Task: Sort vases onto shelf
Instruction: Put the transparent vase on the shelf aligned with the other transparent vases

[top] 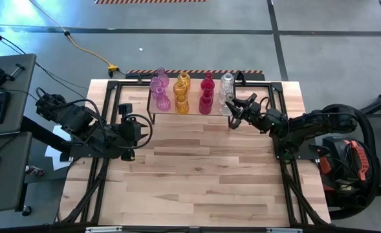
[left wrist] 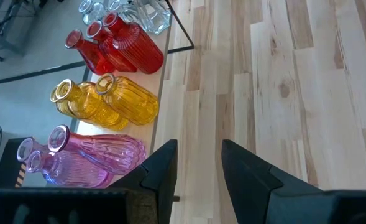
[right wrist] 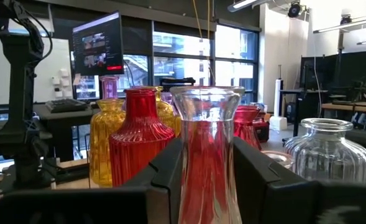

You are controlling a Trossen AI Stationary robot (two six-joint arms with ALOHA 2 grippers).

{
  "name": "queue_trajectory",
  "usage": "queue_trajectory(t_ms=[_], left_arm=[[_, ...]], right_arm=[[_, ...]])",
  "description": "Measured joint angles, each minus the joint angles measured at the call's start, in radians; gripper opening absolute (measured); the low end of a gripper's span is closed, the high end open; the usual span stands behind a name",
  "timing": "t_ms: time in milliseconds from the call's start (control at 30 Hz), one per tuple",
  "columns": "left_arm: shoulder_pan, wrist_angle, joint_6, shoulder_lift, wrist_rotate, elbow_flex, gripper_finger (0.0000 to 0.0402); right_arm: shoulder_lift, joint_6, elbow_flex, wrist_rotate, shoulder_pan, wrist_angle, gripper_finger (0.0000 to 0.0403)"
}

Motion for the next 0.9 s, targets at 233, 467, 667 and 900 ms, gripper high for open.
queue_trajectory(t_ms=[233, 467, 667, 900], left_arm=[[0.000, 0.000, 0.000, 0.000, -0.002, 0.000, 0.0117], [0.000, 0.000, 0.000, 0.000, -0.002, 0.000, 0.0117], [0.000, 0.000, 0.000, 0.000, -0.002, 0.000, 0.0117], [0.000, 0.000, 0.000, 0.000, -0.002, 0.000, 0.0117]], right_arm=[[0.000, 0.000, 0.000, 0.005, 0.000, -0.005, 0.0101], [0.000, 0.000, 0.000, 0.006, 0.000, -0.012, 0.0129], [0.000, 0.000, 0.000, 0.005, 0.000, -0.010, 0.0140], [0.000, -0.001, 0.000, 0.005, 0.000, -0.009, 0.0150]])
